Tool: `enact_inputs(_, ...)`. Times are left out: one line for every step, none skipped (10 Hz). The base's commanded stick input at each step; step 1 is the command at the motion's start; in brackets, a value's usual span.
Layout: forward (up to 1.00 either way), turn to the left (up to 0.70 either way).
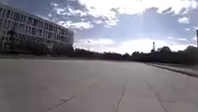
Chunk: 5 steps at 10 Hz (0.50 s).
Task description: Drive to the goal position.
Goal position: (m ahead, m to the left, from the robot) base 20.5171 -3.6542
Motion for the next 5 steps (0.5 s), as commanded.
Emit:
enact_inputs(0.70, -0.02)
enact_inputs(0.70, -0.02)
enact_inputs(0.70, -0.02)
enact_inputs(0.70, -0.02)
enact_inputs(0.70, -0.02)
